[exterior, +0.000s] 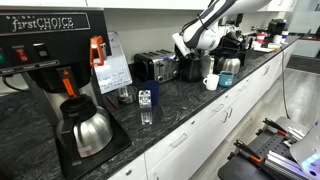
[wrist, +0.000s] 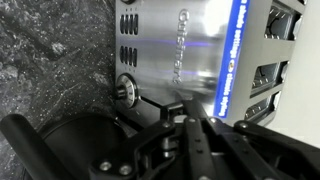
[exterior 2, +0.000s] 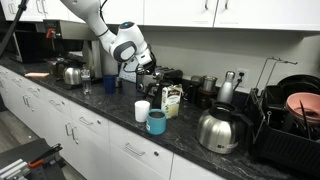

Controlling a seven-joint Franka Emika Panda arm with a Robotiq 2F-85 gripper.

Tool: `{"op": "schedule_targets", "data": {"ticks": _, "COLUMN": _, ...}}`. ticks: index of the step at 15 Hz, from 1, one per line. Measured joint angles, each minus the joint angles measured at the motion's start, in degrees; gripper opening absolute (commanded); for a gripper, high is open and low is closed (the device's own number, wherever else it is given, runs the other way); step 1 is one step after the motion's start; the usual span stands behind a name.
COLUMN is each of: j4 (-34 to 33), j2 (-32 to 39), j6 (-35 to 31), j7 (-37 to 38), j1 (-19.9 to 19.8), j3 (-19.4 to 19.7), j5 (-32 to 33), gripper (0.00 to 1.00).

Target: Push down the toaster lever to the right.

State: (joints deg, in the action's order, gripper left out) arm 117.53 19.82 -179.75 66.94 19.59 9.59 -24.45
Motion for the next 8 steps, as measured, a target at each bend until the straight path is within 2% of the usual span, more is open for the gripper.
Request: {"op": "schedule_targets", "data": {"ticks": 8, "j4": -1.1, "j2": 1.7, "j6": 0.1, "j7": 0.0, "j1": 2.1, "j3": 3.3, "j5": 0.0, "gripper": 0.0}}
